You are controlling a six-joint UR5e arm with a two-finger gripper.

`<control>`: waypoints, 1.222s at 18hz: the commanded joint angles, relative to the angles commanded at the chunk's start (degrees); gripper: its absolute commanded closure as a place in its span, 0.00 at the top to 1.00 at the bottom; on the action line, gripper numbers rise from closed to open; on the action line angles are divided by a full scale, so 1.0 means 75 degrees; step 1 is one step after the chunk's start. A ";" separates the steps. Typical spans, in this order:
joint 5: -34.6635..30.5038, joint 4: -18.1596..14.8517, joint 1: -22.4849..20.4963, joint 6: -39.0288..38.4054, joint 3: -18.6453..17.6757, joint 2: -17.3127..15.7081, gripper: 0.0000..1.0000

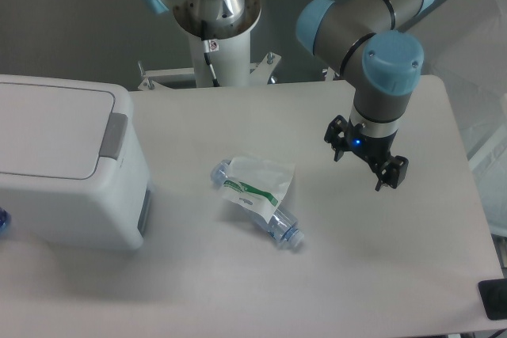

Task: Open the trash can
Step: 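Move the open gripper over to the white trash can lid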

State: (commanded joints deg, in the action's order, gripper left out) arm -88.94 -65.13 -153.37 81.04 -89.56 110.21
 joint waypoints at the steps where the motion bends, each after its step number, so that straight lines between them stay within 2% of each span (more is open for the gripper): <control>1: -0.0012 0.0000 0.0000 -0.0035 0.0012 0.0000 1.00; 5: 0.0082 0.0023 -0.0093 -0.0035 0.0047 -0.0024 1.00; 8: 0.0070 0.0339 -0.0035 -0.0818 -0.0035 -0.0012 1.00; 11: 0.0245 0.0293 0.0199 -0.1043 0.0000 -0.0082 1.00; 14: 0.0632 0.0293 0.0374 -0.2340 0.0082 -0.0304 1.00; 16: 0.0866 0.0014 0.0585 -0.2694 0.0071 -0.0351 1.00; 19: 0.1368 -0.0911 0.0703 -0.3162 0.0070 -0.0550 1.00; 22: 0.2025 -0.1125 0.0867 -0.4250 0.0071 -0.0819 1.00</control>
State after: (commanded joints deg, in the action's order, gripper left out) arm -73.75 -73.56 -146.87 49.16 -89.03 104.07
